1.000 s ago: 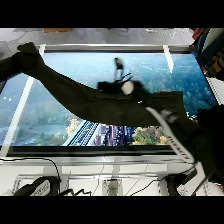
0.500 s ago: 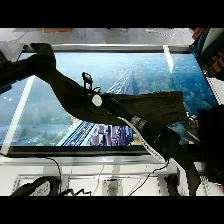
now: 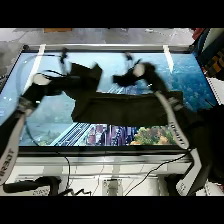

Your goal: Fold the clothes and pants, and hang the long-sleeved shirts on hangers.

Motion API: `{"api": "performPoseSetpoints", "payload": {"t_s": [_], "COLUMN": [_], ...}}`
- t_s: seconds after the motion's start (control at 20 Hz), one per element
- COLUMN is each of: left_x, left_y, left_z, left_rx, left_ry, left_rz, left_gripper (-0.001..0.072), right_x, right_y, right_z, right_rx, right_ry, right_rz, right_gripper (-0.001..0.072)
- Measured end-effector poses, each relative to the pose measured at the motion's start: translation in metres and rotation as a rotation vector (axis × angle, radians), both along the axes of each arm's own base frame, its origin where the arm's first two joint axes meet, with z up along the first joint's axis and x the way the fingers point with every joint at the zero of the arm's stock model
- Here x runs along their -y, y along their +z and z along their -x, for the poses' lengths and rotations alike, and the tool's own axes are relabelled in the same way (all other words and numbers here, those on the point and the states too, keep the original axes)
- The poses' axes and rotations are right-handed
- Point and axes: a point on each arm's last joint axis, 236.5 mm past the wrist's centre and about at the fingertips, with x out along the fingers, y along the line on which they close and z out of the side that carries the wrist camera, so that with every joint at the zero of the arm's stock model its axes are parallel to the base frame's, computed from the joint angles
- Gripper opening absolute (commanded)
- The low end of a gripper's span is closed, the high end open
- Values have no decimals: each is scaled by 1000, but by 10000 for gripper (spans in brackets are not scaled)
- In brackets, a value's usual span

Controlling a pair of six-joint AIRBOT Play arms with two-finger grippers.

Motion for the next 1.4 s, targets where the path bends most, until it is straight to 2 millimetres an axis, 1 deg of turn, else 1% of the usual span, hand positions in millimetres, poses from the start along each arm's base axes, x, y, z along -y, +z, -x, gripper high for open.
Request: {"api": "performPoseSetpoints", "payload": {"t_s": [0.05, 0.1, 0.15, 0.2, 0.25, 0.3, 0.35, 0.4, 0.45, 0.5, 0.55, 0.6, 0.65, 0.7, 0.75, 0.85, 0.9, 0.95, 1.0, 1.05, 1.15, 1.2, 1.3, 1.4], "left_x": [21, 38, 53, 63, 68, 68, 62, 51, 34, 14, -13, -44, -73, -101, -129, -177, -195, -207, -217, -222, -223, -221, -212, -198], "left_y": [-16, -29, -41, -49, -53, -55, -57, -56, -54, -53, -54, -57, -62, -68, -76, -93, -104, -113, -124, -134, -156, -166, -184, -196], "left_z": [9, 17, 26, 33, 36, 37, 35, 28, 20, 13, 5, -3, -8, -9, -9, -8, -5, -2, -1, 0, 5, 7, 11, 13], "left_rx": [-32, -57, -80, -93, -96, -91, -81, -67, -52, -46, -52, -55, -76, -102, -141, -210, -251, -286, -316, -344, -396, -414, -436, -438], "left_ry": [-46, -82, -116, -143, -157, -167, -164, -148, -124, -101, -65, -26, 10, 32, 60, 120, 141, 152, 164, 167, 146, 128, 81, 31], "left_rz": [-7, -14, -21, -29, -33, -41, -56, -75, -98, -126, -159, -197, -229, -258, -280, -303, -304, -303, -304, -303, -300, -304, -311, -304], "left_gripper": [602, 703, 709, 707, 706, 698, 698, 698, 698, 697, 696, 696, 697, 697, 697, 697, 697, 697, 697, 697, 697, 697, 697, 697], "right_x": [39, 74, 105, 136, 160, 183, 201, 218, 232, 245, 257, 266, 271, 275, 274, 266, 260, 253, 247, 242, 240, 243, 255, 264], "right_y": [12, 24, 33, 42, 50, 55, 57, 58, 58, 57, 55, 55, 55, 55, 56, 60, 64, 71, 81, 90, 106, 111, 114, 111], "right_z": [-8, -12, -14, -13, -12, -8, -4, 2, 8, 15, 22, 26, 30, 33, 34, 36, 37, 38, 39, 42, 56, 66, 90, 114], "right_rx": [2, 7, 7, 5, 8, 5, -6, -19, -32, -54, -71, -83, -91, -96, -97, -84, -65, -38, -2, 34, 88, 103, 121, 126], "right_ry": [-56, -106, -152, -197, -226, -246, -253, -252, -246, -234, -227, -223, -214, -201, -184, -134, -100, -70, -45, -21, 11, 17, 4, -19], "right_rz": [15, 28, 40, 54, 66, 82, 98, 120, 137, 157, 175, 181, 178, 176, 168, 146, 137, 129, 126, 129, 147, 156, 180, 188], "right_gripper": [35, 35, 35, 35, 35, 35, 35, 35, 34, 34, 34, 34, 35, 35, 35, 34, 34, 34, 34, 34, 35, 35, 35, 35]}}
